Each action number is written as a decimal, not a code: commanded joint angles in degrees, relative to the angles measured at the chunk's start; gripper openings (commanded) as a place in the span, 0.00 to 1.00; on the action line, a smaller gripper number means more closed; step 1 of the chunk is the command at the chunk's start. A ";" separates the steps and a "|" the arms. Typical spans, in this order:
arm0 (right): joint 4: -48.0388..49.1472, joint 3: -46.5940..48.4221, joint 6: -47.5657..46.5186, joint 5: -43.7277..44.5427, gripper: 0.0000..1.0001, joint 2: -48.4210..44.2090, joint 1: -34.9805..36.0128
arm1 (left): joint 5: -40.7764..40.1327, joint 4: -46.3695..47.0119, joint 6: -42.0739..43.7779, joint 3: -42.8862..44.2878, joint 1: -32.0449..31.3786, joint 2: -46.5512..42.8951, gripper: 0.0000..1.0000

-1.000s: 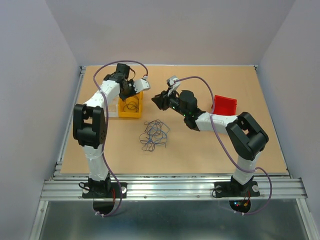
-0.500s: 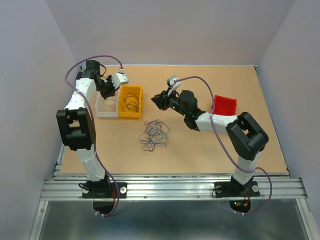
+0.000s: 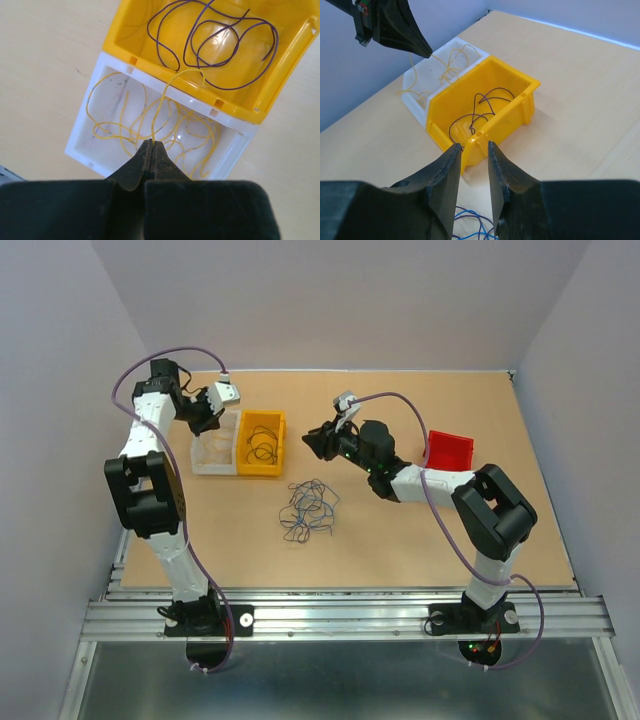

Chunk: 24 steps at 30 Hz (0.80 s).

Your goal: Untangle the cables

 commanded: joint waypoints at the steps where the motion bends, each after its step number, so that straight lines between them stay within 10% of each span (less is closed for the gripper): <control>1: 3.23 0.00 0.27 -0.88 0.34 -1.06 -0.38 | -2.26 2.93 -0.97 -1.64 0.47 0.02 0.00; 24: 3.23 -0.70 0.01 -0.53 0.34 -1.94 -0.46 | -18.61 18.92 -8.44 -9.29 -2.95 3.62 0.00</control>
